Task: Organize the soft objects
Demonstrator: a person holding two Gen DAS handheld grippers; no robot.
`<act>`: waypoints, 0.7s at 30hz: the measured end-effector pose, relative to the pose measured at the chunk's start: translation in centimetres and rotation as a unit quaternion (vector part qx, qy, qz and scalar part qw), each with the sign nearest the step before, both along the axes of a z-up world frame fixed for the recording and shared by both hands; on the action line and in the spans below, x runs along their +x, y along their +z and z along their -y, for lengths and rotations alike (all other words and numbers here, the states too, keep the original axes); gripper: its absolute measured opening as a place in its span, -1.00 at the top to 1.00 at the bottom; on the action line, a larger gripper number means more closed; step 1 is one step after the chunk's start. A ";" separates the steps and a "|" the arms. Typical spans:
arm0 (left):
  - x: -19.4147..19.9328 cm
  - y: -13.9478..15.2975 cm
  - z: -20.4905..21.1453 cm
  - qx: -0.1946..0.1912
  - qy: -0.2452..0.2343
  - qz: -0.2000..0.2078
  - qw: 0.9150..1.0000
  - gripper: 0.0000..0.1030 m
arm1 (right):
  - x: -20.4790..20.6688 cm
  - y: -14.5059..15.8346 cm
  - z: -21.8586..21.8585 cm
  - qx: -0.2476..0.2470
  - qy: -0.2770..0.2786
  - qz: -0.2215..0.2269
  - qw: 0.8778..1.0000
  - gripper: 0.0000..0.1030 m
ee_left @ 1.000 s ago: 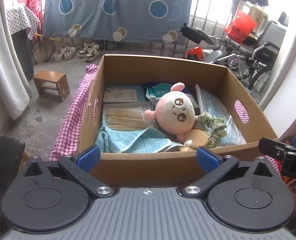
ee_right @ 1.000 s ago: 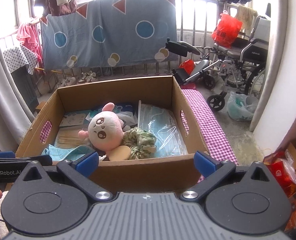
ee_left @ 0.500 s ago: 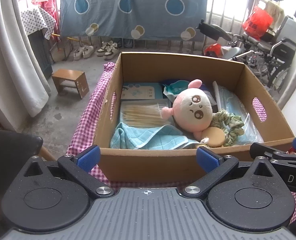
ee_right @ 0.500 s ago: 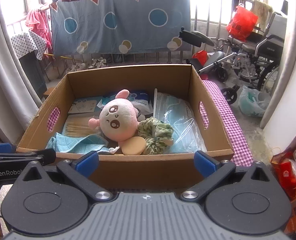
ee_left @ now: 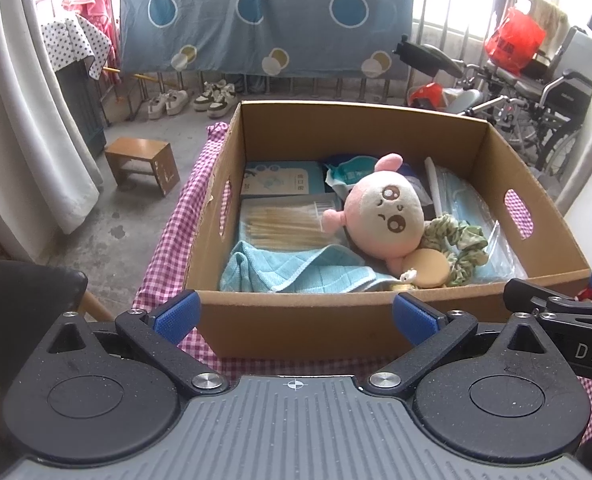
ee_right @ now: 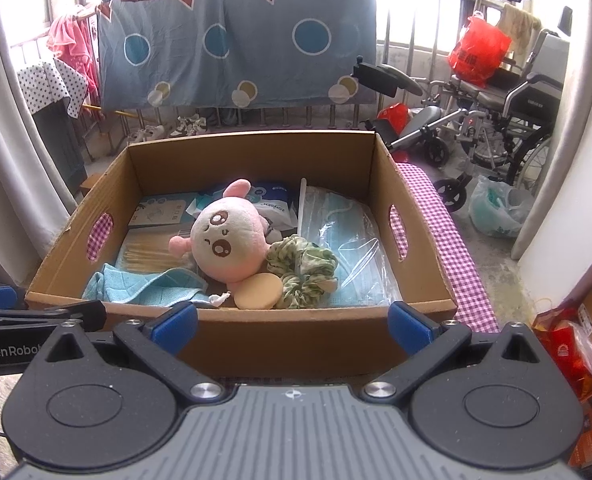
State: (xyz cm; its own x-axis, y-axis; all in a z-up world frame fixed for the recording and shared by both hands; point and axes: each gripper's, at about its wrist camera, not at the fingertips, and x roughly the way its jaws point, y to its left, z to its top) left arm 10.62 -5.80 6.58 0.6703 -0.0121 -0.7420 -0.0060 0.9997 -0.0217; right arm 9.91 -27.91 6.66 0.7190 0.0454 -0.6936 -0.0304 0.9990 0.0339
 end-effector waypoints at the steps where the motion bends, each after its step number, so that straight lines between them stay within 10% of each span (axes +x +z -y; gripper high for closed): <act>1: 0.0 0.0 0.0 0.001 0.000 0.000 1.000 -0.99 | 0.0 0.0 0.0 0.000 0.000 0.000 1.000 -1.00; 21: 0.0 -0.1 0.1 0.001 -0.003 -0.001 1.000 -0.99 | -0.2 0.1 -0.2 -0.010 -0.004 0.003 1.000 -1.00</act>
